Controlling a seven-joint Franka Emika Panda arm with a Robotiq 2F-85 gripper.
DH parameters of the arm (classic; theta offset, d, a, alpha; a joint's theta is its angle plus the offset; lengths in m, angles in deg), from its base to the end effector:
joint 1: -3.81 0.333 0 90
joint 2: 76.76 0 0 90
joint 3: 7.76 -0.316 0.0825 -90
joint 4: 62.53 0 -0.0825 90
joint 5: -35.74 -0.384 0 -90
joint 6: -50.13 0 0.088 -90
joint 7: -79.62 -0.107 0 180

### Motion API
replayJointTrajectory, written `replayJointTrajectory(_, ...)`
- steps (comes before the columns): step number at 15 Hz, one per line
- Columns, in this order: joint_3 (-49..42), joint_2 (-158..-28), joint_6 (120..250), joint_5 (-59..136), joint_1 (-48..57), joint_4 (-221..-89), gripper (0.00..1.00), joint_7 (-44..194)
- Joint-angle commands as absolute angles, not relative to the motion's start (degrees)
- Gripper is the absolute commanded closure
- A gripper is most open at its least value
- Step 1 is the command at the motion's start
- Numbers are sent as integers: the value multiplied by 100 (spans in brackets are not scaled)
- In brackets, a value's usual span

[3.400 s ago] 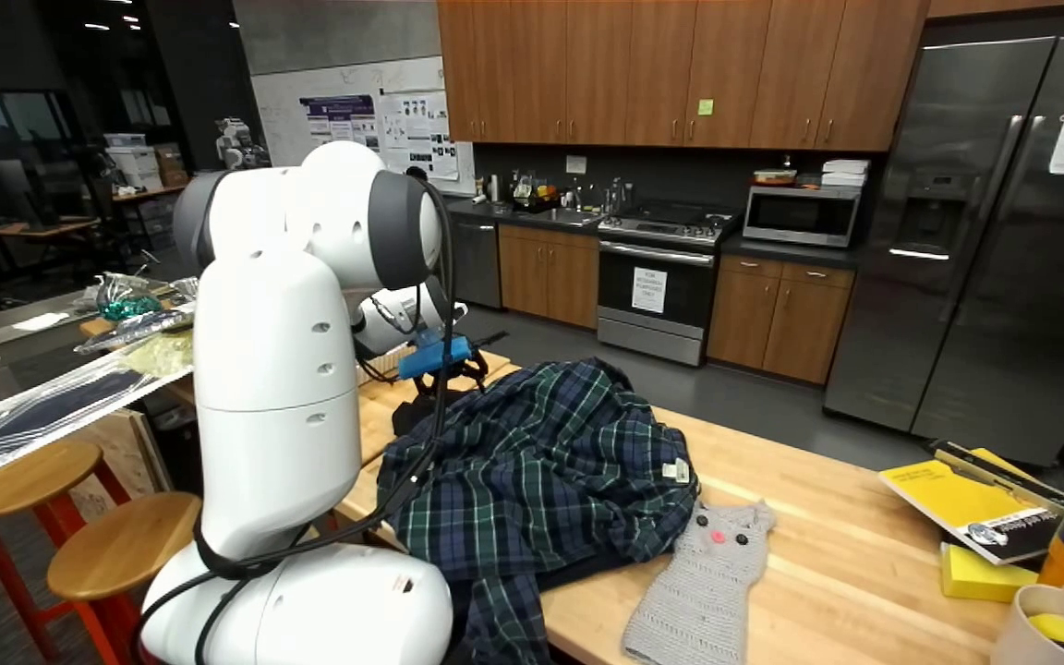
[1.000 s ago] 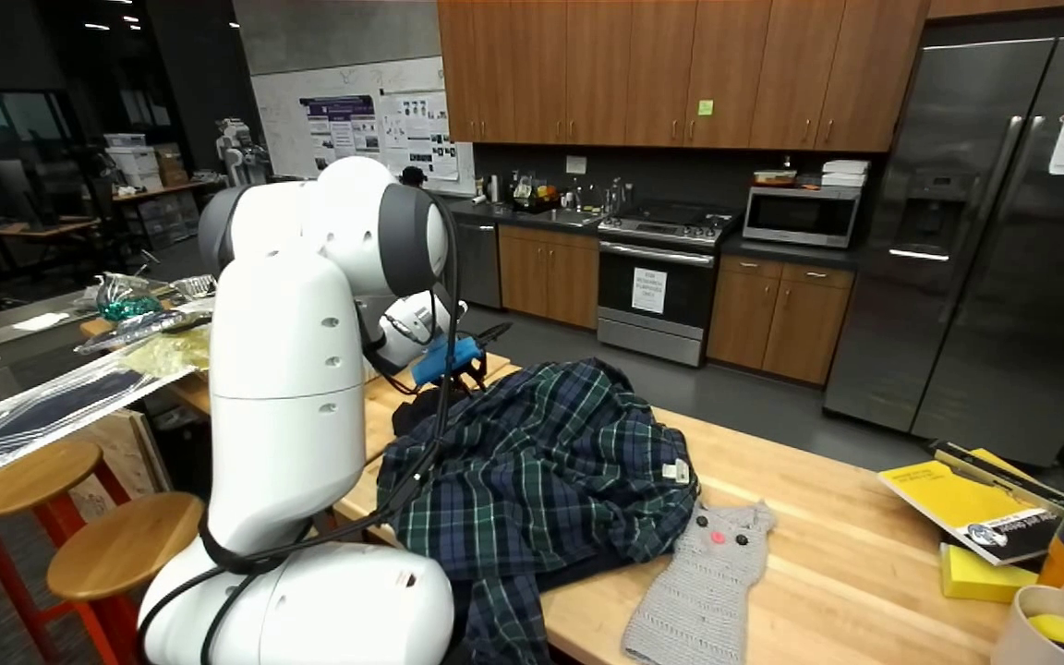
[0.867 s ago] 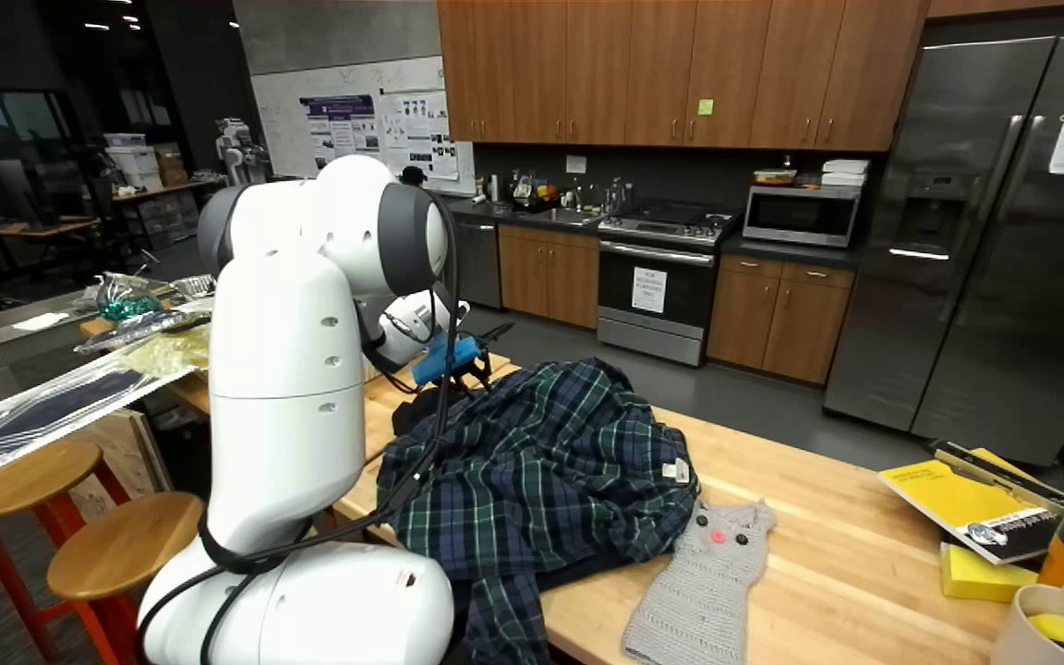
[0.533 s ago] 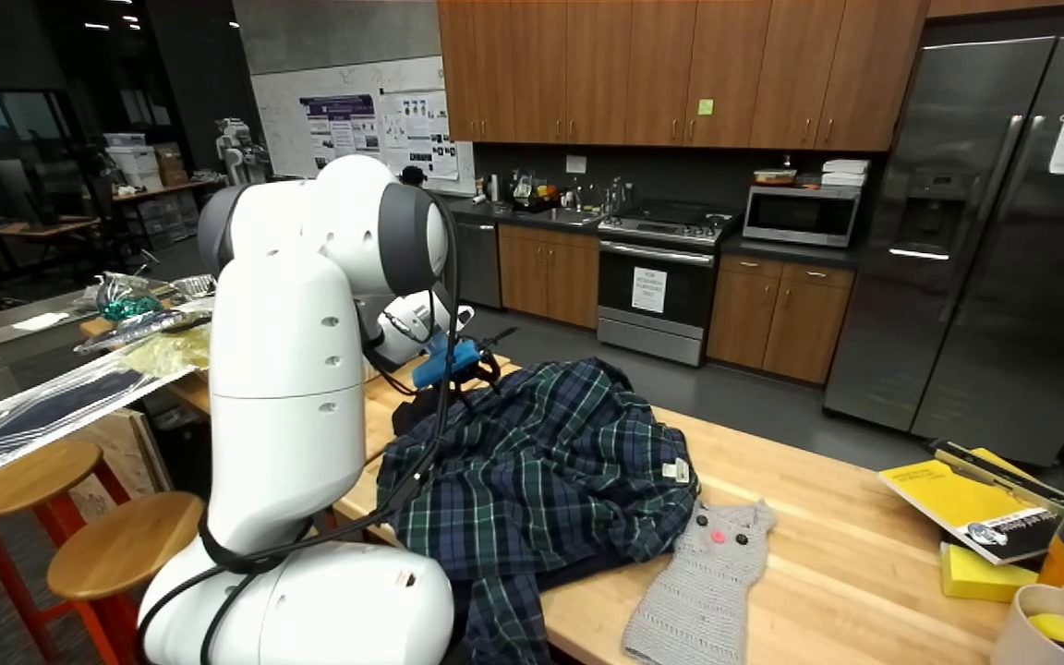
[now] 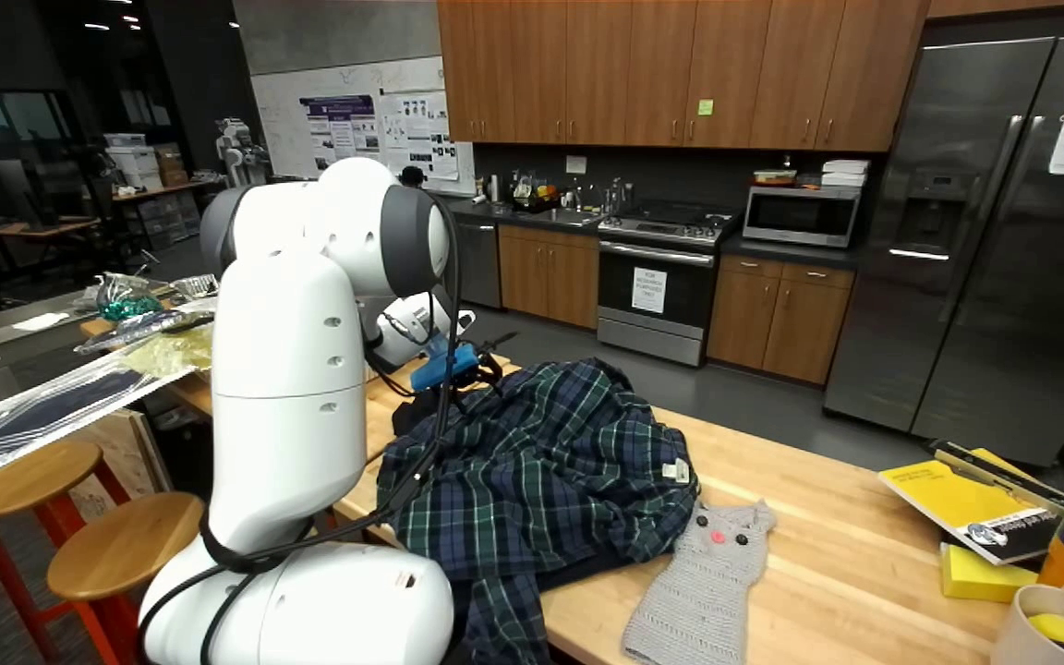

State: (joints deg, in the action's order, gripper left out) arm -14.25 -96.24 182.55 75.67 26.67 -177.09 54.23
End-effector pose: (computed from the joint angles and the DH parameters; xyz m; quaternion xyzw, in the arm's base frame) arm 0.5344 0.2834 0.2904 0.9366 0.2633 0.0986 0.2093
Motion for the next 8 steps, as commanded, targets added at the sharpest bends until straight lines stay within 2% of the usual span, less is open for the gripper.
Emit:
replayJointTrajectory(1,-1508,-9624,18293,7426,2572,-17702,30,5420)
replayJointTrajectory(3,-1505,-9624,18317,7354,2567,-17700,43,5437)
replayJointTrajectory(8,-1494,-9619,18362,7246,2551,-17695,84,5464)
